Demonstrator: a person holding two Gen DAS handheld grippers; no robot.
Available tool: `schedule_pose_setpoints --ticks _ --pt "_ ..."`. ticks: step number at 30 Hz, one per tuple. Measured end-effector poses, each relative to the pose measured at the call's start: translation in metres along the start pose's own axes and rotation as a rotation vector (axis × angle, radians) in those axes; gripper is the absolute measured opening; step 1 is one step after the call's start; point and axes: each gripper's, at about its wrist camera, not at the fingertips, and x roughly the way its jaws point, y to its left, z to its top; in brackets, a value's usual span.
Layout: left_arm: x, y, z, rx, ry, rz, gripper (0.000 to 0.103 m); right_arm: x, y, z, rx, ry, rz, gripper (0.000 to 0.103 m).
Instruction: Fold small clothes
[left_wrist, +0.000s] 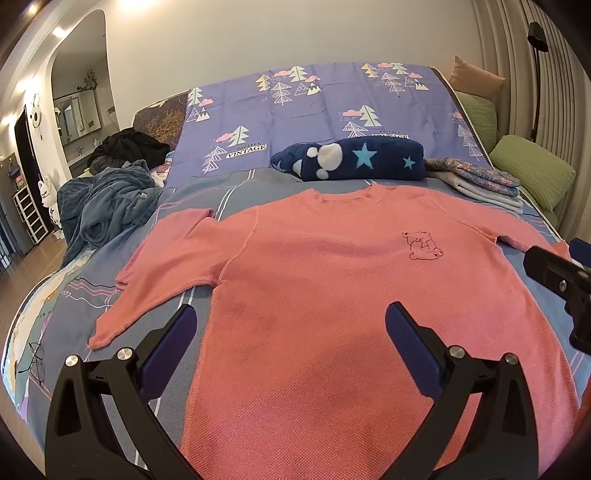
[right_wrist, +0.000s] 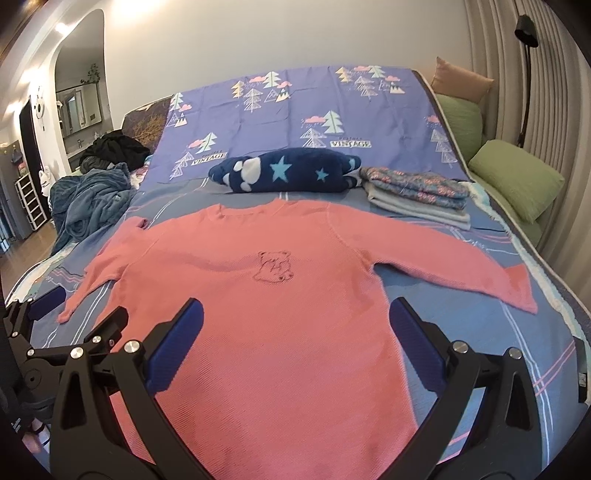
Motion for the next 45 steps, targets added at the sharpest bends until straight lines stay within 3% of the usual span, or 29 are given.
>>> schedule_pose_setpoints --ticks 30,42,45 --pt "0.027 0.055 -0.015 -0.130 0.076 0.012 0.102 0.027 0.058 -0.010 -0.129 0.082 0.029 0.101" --pt "0.030 0.075 -0.017 -0.196 0.043 -0.068 0.102 0.036 0.064 -0.008 -0.128 0.100 0.019 0.101" --pt "0.034 0.087 -0.020 -0.239 0.033 -0.131 0.102 0.037 0.065 -0.008 -0.120 0.101 0.018 0.101"
